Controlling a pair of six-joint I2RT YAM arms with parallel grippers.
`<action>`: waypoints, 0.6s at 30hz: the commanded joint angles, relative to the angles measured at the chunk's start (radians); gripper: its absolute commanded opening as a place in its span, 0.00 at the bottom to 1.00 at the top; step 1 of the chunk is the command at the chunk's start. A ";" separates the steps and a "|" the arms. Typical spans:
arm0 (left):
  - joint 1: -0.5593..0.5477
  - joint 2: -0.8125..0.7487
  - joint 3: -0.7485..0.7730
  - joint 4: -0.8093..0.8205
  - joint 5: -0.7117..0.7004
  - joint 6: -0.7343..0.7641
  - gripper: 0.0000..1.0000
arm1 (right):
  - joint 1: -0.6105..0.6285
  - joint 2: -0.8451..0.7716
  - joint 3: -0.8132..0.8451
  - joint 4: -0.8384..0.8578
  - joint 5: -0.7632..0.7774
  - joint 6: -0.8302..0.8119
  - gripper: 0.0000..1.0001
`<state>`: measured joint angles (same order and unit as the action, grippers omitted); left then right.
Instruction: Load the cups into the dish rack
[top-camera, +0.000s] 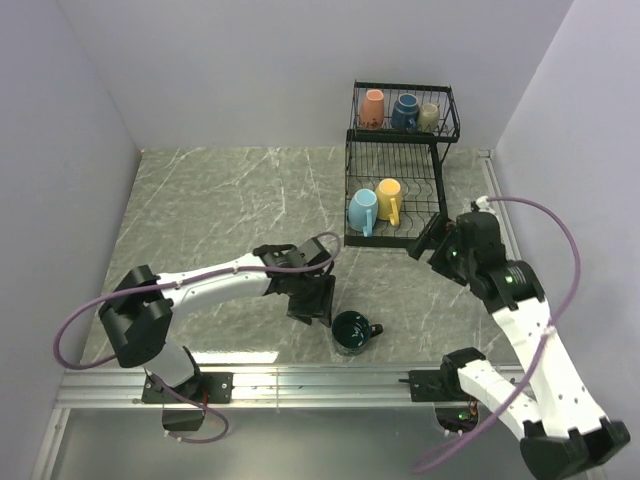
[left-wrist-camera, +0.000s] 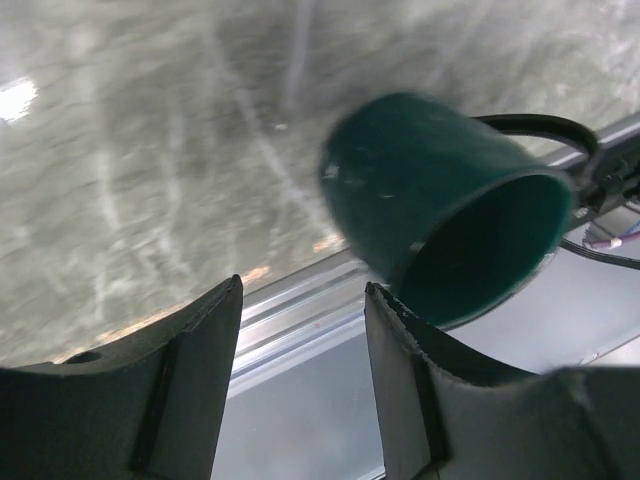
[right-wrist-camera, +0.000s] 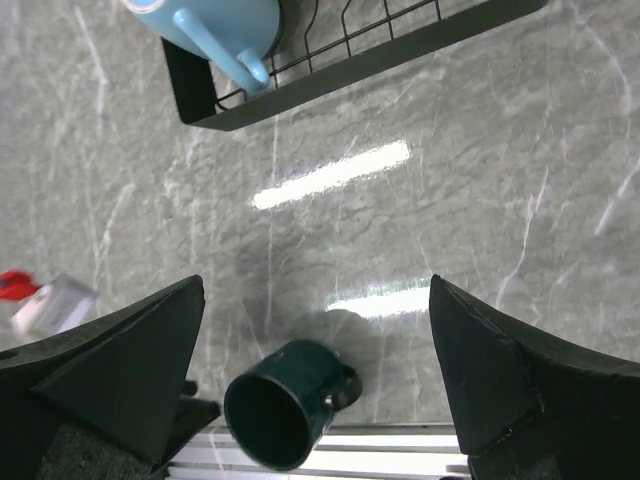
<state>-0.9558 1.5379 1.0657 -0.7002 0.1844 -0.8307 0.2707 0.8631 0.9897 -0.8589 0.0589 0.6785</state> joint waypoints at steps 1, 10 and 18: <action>-0.041 0.030 0.088 0.027 -0.023 0.022 0.57 | -0.004 -0.081 -0.020 -0.046 0.015 0.016 1.00; -0.098 0.016 0.122 0.001 -0.094 -0.004 0.55 | -0.002 -0.113 -0.022 -0.095 0.033 0.000 1.00; -0.107 0.030 0.109 0.016 -0.094 0.001 0.52 | -0.002 -0.070 -0.028 -0.066 -0.004 -0.008 1.00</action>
<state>-1.0515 1.5738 1.1580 -0.7025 0.1036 -0.8326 0.2707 0.7826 0.9607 -0.9474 0.0616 0.6827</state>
